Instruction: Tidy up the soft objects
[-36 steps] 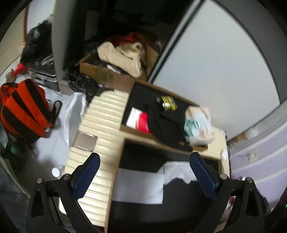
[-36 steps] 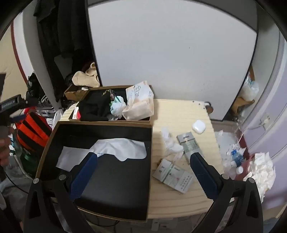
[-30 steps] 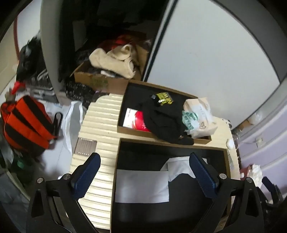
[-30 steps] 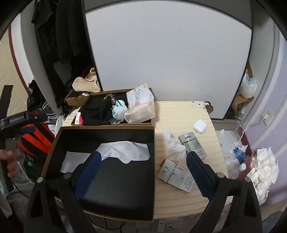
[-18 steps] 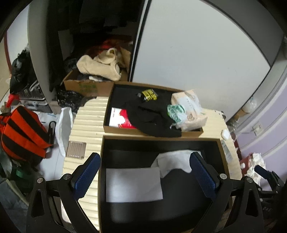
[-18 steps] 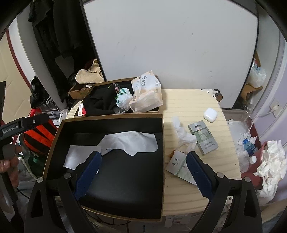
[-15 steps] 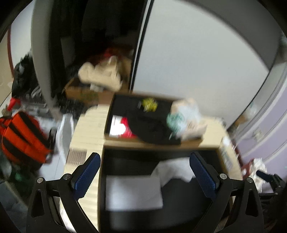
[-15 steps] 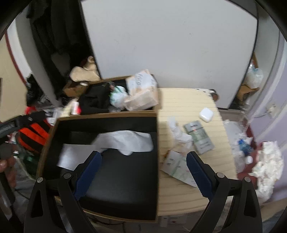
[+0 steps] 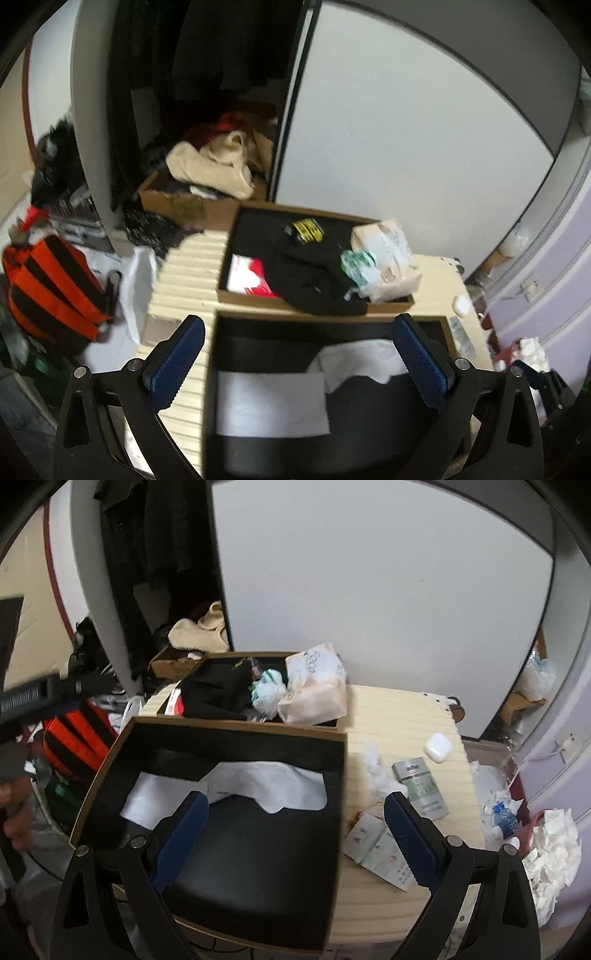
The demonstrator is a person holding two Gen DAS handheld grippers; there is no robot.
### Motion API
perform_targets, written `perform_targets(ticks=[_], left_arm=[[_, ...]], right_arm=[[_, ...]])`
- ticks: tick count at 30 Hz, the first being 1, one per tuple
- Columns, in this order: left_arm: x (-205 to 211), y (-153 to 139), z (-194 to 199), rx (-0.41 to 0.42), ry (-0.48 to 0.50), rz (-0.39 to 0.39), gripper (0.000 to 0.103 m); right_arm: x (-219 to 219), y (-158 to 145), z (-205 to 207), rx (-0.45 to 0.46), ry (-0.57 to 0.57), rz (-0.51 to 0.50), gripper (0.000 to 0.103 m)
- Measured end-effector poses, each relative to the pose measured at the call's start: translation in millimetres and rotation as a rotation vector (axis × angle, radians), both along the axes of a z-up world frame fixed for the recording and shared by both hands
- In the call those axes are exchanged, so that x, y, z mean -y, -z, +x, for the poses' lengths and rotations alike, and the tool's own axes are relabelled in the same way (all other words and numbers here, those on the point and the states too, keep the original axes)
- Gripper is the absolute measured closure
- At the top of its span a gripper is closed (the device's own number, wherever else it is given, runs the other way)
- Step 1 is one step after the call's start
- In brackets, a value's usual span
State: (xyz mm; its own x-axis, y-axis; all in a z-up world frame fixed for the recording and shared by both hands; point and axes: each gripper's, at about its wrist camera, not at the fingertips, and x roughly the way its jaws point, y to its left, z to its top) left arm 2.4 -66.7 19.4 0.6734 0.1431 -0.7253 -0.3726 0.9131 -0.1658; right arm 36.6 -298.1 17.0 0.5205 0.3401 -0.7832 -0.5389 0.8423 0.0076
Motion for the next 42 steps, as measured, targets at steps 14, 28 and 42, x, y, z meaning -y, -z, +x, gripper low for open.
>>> perform_targets(ticks=[14, 28, 42], left_arm=[[-9, -10, -10, 0.143, -0.033, 0.074, 0.002], [-3, -16, -5, 0.118, 0.011, 0.100, 0.002], [-11, -18, -4, 0.083, 0.002, 0.082, 0.002]], right_arm=[[-1, 0, -2, 0.054, 0.008, -0.055, 0.007], [4, 3, 2, 0.019, 0.052, -0.017, 0.007], [8, 6, 7, -0.044, 0.063, -0.036, 0.008]])
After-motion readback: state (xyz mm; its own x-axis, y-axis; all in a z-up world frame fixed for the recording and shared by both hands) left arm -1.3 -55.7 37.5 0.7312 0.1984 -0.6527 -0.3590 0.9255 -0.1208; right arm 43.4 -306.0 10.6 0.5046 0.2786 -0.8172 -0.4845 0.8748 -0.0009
